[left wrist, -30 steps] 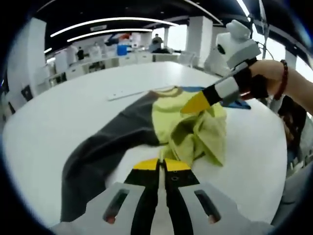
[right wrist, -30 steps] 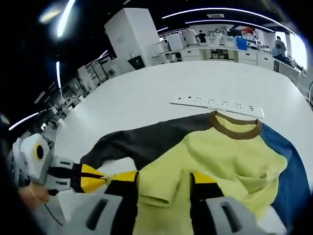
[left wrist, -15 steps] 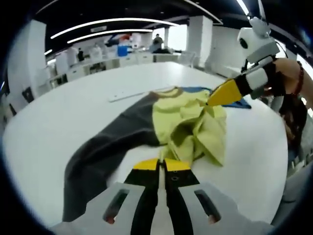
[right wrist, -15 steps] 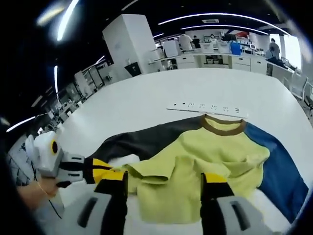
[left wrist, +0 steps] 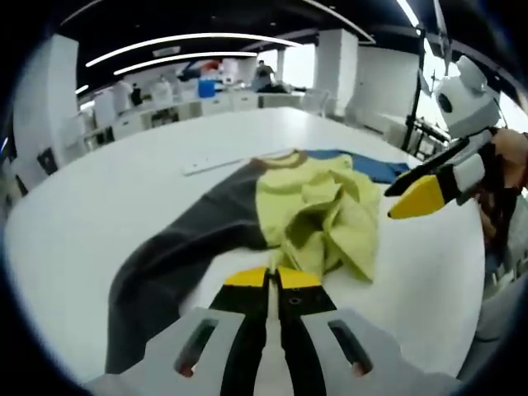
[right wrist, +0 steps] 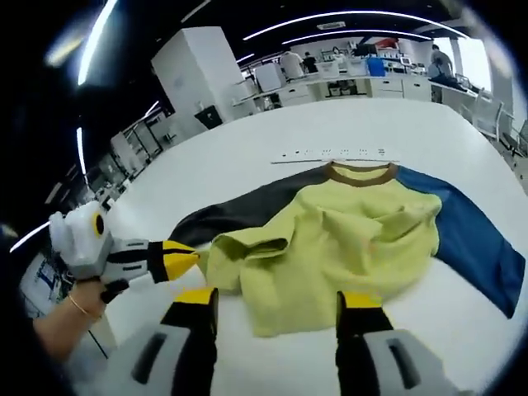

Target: Fold the garment on the visible template until the final outline fits inside the template.

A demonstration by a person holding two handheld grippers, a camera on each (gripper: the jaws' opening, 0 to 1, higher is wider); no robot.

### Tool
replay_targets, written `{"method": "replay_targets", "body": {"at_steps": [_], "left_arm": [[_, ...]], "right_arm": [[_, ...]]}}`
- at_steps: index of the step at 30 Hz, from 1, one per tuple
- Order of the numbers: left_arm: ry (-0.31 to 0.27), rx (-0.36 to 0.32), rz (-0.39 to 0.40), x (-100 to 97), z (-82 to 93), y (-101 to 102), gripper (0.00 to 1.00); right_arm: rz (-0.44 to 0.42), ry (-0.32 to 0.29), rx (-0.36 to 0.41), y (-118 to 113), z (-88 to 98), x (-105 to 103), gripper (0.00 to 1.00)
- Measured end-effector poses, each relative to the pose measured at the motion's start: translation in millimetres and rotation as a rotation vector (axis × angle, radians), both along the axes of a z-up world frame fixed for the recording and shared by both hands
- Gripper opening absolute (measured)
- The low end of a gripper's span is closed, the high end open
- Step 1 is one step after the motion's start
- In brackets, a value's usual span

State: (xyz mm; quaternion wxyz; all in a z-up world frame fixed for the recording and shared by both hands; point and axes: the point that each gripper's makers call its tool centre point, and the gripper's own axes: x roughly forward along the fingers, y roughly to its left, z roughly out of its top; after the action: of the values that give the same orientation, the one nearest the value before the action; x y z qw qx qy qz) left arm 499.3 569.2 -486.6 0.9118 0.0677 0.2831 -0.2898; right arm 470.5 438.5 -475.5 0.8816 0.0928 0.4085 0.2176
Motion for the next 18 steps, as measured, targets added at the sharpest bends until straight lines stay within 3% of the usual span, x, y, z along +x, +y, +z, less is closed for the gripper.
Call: {"method": "replay_targets", "body": {"at_steps": [8,18], "left_arm": [[0.004,0.0,0.0,-2.9,0.2,2.7,0.0],[-0.001,0.0,0.004,-4.5,2.0,4.0,0.0]], "right_arm": [[-0.025,0.052,-0.021,2.4,-22.5,-15.8,0.5],[-0.029,0.076,-0.058,8.6,-43.1,-20.9,0.44]]}}
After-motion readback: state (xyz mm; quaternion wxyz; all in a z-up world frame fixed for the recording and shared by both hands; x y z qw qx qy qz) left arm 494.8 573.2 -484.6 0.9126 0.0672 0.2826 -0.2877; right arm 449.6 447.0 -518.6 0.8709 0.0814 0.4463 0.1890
